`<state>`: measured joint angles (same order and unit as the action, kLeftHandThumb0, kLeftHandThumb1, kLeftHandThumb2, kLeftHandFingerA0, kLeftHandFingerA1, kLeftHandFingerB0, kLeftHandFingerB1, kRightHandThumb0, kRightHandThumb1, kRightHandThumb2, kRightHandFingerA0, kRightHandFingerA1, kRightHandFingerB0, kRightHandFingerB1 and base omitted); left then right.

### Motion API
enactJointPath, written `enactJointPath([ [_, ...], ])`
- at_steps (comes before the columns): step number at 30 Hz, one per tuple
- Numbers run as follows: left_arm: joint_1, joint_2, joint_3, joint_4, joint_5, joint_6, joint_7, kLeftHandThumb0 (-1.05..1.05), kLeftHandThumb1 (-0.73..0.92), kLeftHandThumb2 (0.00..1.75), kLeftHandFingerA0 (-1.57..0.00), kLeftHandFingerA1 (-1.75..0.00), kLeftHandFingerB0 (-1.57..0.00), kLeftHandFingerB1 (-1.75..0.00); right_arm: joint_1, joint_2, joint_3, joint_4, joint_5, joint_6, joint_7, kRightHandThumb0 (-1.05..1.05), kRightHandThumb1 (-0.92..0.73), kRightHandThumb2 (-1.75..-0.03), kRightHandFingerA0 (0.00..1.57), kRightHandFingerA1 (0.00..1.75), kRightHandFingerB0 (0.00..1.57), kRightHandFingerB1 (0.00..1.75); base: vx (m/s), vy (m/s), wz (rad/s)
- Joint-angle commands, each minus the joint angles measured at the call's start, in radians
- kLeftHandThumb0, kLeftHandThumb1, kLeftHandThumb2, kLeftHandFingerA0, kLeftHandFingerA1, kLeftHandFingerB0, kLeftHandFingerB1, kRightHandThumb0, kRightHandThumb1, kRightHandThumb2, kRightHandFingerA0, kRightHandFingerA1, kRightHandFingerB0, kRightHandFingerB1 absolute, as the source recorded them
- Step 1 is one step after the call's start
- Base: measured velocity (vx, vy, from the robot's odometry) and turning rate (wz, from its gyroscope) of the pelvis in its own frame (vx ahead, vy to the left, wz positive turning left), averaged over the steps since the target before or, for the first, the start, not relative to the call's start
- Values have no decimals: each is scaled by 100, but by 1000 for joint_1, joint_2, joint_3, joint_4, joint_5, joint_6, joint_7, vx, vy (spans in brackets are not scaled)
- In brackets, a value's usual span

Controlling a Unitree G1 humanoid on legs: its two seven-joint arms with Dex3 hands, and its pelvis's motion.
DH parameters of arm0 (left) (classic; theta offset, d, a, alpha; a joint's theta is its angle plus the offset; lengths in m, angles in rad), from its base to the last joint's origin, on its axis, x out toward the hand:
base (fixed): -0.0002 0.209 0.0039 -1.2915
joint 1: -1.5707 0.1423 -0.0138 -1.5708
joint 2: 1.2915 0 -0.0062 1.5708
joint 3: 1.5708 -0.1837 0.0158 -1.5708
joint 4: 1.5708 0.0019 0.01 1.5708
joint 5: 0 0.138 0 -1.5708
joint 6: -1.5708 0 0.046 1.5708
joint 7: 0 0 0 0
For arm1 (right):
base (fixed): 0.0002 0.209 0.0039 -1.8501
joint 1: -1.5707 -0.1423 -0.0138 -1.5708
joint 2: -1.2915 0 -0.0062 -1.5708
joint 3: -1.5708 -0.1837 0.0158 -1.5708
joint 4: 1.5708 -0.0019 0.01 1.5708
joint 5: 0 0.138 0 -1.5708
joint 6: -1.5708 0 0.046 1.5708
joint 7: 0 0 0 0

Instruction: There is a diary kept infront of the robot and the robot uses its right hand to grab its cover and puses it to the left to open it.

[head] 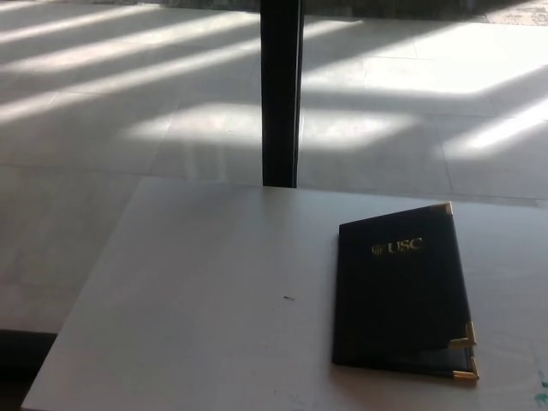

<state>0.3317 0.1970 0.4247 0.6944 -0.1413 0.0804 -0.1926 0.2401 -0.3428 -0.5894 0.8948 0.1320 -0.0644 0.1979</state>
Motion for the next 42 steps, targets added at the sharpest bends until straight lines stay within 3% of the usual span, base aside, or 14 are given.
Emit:
enactJointPath([
  [1, 13, 3, 229, -154, -312, 9, -124, -53, 76, 62, -44, -45, -40, -41, -90, -78, -243, 1, 304, -96, 146, -76, -92, -72, 46, 42, 38, 37, 0, 0, 0],
  [8, 36, -11, 294, -154, -327, 32, -143, -53, 76, 62, -44, -45, -40, -41, -148, -86, -402, -54, 392, -1, 31, -76, -92, -74, 34, 47, 20, 36, 0, 0, 0],
  [11, 46, -28, 301, -220, -340, 58, -130, -53, 78, 62, -45, -46, -40, -42, -224, -146, -416, -106, 370, -9, -13, -77, -92, -71, 44, 43, 28, 36, 0, 0, 0],
  [17, 40, -28, 311, -218, -338, 67, -129, -53, 76, 62, -45, -46, -42, -42, -308, -115, -393, -337, 374, 65, -26, -76, -92, -72, 52, 45, 31, 37, 0, 0, 0],
  [18, 33, -25, 313, -202, -335, 68, -124, -52, 75, 61, -46, -46, -42, -42, -348, -108, -361, -404, 381, 95, -23, -76, -73, -111, 59, 61, 38, 54, 0, 0, 0],
  [19, 38, -23, 308, -202, -332, 67, -128, -53, 76, 62, -46, -46, -41, -42, -372, -89, -335, -465, 382, 121, -37, -83, -91, -68, 78, 50, 54, 43, 0, 0, 0],
  [21, 37, -18, 311, -203, -337, 71, -130, -53, 75, 61, -45, -46, -40, -42, -401, -54, -301, -539, 394, 165, -59, -88, -86, -67, 89, 49, 70, 44, 0, 0, 0],
  [26, 41, -17, 318, -207, -347, 69, -122, -53, 76, 62, -47, -46, -44, -42, -439, 89, -138, -750, 392, 300, -132, -101, -68, -68, 64, 50, 52, 46, 0, 0, 0],
  [27, 44, -16, 316, -213, -348, 73, -122, -53, 76, 62, -46, -46, -43, -42, -444, 116, -114, -781, 397, 335, -156, -95, -76, -64, 62, 49, 49, 44, 0, 0, 0],
  [28, 43, -12, 312, -204, -344, 65, -130, -53, 77, 62, -45, -45, -41, -41, -443, 152, -76, -819, 403, 373, -169, -79, -55, -106, 58, 65, 23, 47, 0, 0, 0],
  [29, 41, -10, 308, -197, -341, 59, -134, -53, 77, 62, -45, -45, -41, -41, -443, 186, -46, -859, 414, 409, -190, -80, -58, -107, 57, 64, 22, 47, 0, 0, 0],
  [30, 40, -9, 308, -192, -342, 56, -134, -53, 77, 62, -46, -45, -41, -41, -441, 201, -34, -883, 423, 438, -206, -88, -75, -67, 53, 49, 38, 43, 0, 0, 0],
  [34, 43, -16, 310, -220, -351, 69, -114, -54, 74, 62, -48, -47, -43, -43, -462, 264, 10, -891, 419, 485, -251, -83, -86, -66, 50, 49, 35, 41, 0, 0, 0],
  [42, 42, 6, 292, -167, -316, 17, -140, -54, 75, 62, -47, -45, -42, -41, -477, 328, 38, -837, 395, 513, -295, -83, -82, -67, 48, 49, 36, 42, 0, 0, 0],
])
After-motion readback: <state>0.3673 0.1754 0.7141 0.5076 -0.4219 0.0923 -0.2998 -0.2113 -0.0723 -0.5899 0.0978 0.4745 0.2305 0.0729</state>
